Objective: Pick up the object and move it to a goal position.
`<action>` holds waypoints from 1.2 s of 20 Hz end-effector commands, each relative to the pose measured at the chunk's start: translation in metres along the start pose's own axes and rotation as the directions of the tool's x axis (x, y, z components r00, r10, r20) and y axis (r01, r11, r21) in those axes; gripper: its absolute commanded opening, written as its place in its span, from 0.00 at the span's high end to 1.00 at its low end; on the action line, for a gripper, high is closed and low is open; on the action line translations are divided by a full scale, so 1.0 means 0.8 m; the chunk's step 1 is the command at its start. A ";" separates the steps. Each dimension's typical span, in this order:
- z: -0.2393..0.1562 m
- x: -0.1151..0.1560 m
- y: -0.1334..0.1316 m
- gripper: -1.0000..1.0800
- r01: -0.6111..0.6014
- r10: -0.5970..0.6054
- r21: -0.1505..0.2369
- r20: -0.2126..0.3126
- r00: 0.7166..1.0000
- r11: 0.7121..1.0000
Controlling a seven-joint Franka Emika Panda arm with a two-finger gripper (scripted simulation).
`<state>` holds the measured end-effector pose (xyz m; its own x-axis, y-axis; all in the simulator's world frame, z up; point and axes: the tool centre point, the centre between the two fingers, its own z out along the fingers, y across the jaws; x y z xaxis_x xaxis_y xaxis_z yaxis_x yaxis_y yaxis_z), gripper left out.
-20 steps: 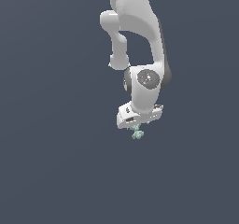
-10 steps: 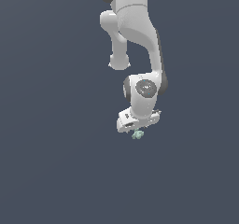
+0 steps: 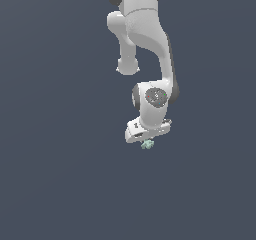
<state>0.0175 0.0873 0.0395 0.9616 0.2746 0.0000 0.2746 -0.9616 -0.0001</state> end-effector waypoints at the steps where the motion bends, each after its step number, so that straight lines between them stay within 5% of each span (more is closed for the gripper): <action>1: 0.000 0.000 0.000 1.00 0.000 0.000 0.000 0.000 1.000 1.000; 11: -0.014 -0.002 0.017 1.00 0.000 0.000 0.000 0.000 1.000 1.000; 24: -0.114 -0.016 0.138 1.00 0.000 0.000 0.000 0.000 1.000 1.000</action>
<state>0.0339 -0.0123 0.1218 0.9619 0.2733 0.0011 0.2733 -0.9619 0.0003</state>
